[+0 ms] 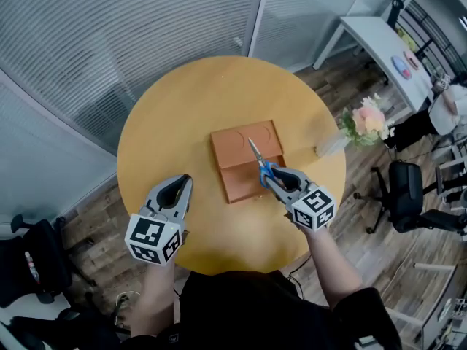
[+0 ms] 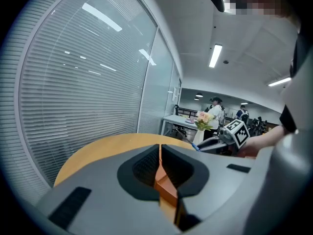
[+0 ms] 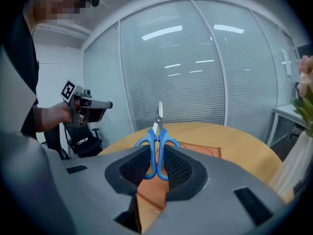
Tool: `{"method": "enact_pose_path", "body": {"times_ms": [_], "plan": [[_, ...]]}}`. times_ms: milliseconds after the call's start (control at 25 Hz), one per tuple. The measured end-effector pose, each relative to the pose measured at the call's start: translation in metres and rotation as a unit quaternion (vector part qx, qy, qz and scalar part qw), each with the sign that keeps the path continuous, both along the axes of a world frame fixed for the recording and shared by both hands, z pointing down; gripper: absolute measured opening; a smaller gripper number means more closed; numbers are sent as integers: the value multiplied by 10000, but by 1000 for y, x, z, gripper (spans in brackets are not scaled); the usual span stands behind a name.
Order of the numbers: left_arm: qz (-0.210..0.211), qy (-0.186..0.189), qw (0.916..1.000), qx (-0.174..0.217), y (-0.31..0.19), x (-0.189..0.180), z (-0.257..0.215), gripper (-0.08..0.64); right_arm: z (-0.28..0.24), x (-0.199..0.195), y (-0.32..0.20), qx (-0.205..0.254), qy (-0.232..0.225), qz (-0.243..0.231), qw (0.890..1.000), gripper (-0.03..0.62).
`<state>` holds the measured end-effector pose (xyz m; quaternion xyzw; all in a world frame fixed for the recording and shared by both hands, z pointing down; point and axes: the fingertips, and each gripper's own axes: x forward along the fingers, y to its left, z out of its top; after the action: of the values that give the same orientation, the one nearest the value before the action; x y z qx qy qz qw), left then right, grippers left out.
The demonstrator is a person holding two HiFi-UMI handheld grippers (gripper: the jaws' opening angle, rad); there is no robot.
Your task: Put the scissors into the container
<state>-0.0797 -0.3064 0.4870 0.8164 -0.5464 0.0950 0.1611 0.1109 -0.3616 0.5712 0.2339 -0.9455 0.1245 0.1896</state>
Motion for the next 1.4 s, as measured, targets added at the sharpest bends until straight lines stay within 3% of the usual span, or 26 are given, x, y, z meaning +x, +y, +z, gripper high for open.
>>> {"method": "enact_pose_path", "body": {"times_ms": [160,280,600,880,1080,1400], "plan": [[-269,61,9995,-161,2,0,16,25,43,4,-12,10,655,-508,9966,100],[-410,82,9989,-232,6,1,23,25,76,8,-11,46,1222,-964,9878,100],[-595,138,9974,-395,11,-3,38,25,125,0,-1,-44,1850,-1695,9680,100],[-576,159,9968,-525,17,-3,45,25,154,-4,-2,58,2535,-2183,9424,100],[-592,137,9963,-615,27,-10,47,25,170,-5,-3,222,3100,-2579,9148,100],[-654,113,9948,-774,37,-29,54,25,196,-9,-10,50,3711,-2676,8892,100]]}}
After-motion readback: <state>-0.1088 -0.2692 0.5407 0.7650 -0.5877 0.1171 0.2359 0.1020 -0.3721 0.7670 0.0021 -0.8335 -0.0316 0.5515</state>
